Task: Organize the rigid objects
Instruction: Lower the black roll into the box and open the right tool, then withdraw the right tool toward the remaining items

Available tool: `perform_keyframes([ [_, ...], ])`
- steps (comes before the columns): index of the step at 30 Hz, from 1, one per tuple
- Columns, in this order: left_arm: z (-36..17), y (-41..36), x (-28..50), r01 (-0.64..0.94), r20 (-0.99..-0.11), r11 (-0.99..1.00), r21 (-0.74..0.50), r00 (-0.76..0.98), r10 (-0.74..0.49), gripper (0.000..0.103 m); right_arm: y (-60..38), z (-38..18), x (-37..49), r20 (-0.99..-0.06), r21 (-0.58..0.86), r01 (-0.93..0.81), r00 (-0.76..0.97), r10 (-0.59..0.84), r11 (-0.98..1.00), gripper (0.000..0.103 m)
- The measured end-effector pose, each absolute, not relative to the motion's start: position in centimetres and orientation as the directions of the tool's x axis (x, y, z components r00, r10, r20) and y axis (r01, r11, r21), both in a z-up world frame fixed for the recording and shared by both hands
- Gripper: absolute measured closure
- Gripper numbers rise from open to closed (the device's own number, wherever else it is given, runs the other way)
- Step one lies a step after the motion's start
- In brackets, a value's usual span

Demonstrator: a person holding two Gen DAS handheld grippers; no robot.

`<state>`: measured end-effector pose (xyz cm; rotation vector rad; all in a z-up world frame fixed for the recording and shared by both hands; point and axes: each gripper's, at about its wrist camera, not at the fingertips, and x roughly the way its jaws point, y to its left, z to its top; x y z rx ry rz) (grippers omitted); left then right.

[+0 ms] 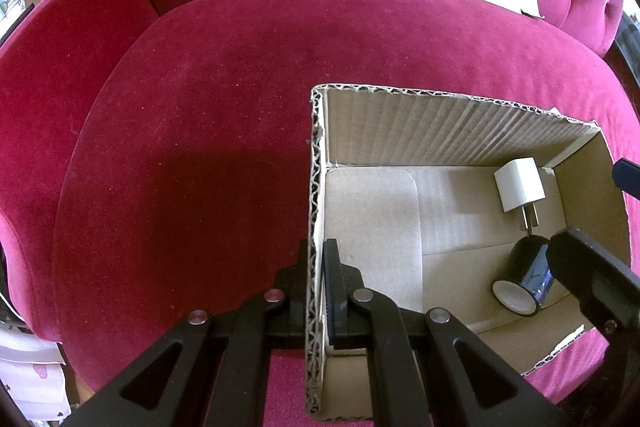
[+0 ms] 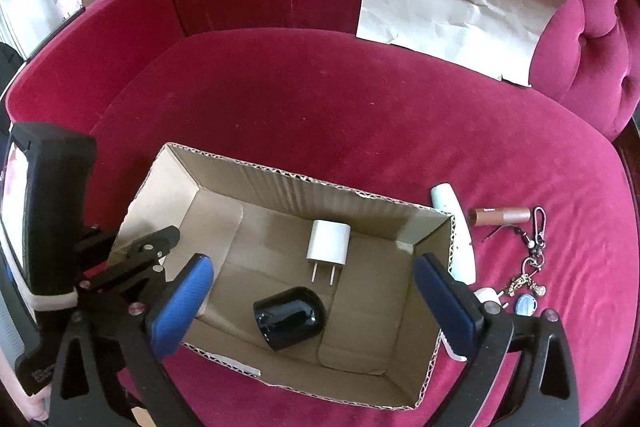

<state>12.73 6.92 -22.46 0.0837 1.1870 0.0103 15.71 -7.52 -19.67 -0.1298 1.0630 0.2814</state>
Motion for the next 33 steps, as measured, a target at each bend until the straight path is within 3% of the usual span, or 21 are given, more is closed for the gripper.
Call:
perform_keyframes([
  [33,-22.6,7.0,12.5,0.039,-0.923,0.997,0.072,0.381,0.052,0.098,-14.9,-16.4,15.8,-0.893,-0.014,-0.153,0.446,0.057,0.988,0.000],
])
